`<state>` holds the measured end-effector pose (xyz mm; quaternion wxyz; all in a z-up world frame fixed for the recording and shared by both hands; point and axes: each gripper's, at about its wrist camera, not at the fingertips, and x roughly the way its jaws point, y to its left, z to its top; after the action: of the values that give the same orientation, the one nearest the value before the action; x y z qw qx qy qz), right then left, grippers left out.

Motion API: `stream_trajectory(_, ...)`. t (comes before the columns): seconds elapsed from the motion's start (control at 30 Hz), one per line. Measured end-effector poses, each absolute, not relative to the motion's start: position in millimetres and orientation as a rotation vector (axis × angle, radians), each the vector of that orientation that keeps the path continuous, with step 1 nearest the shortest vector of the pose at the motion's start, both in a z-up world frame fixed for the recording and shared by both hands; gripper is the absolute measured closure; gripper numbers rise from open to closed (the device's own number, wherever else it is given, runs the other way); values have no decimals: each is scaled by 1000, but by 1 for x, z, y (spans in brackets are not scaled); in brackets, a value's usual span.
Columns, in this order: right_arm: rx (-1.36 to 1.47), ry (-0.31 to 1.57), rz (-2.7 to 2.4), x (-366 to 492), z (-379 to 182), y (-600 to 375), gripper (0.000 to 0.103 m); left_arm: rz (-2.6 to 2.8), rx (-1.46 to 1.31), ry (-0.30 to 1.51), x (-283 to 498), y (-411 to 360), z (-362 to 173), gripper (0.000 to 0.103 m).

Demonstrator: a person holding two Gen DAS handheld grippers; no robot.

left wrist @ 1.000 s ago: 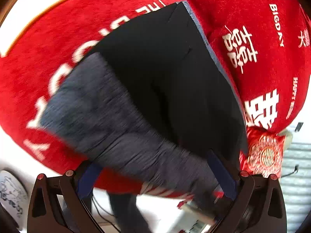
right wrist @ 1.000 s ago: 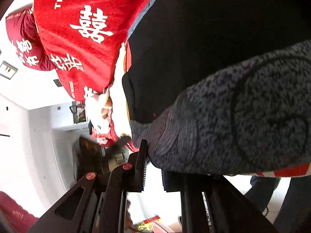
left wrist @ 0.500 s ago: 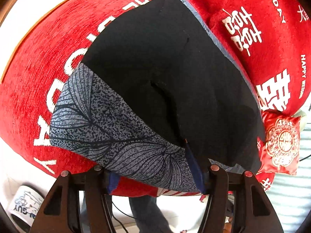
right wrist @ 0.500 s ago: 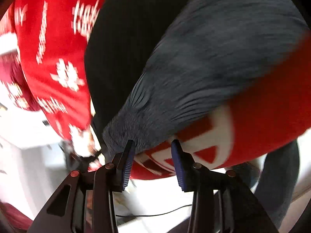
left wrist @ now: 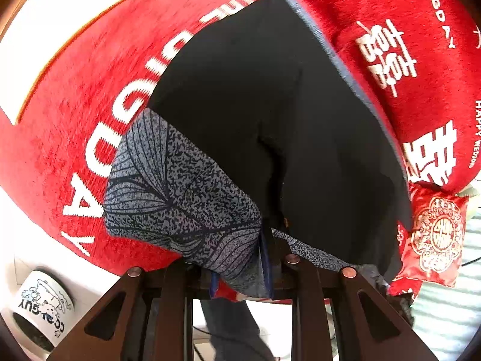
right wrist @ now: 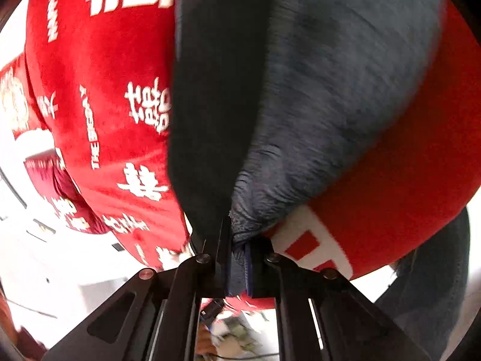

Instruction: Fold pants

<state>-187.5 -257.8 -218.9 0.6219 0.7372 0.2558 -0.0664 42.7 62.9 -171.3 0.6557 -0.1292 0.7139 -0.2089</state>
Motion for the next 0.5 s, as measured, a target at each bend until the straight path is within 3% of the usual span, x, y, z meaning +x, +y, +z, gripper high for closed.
stream_trajectory(0.13, 1577, 647, -70, -162, -173, -290, 95, -500, -290, 1580, 52, 47, -139, 80)
stream_trajectory(0.5, 1476, 796, 23, -54, -138, -387, 93, -529, -271, 1394, 144, -35, -83, 79)
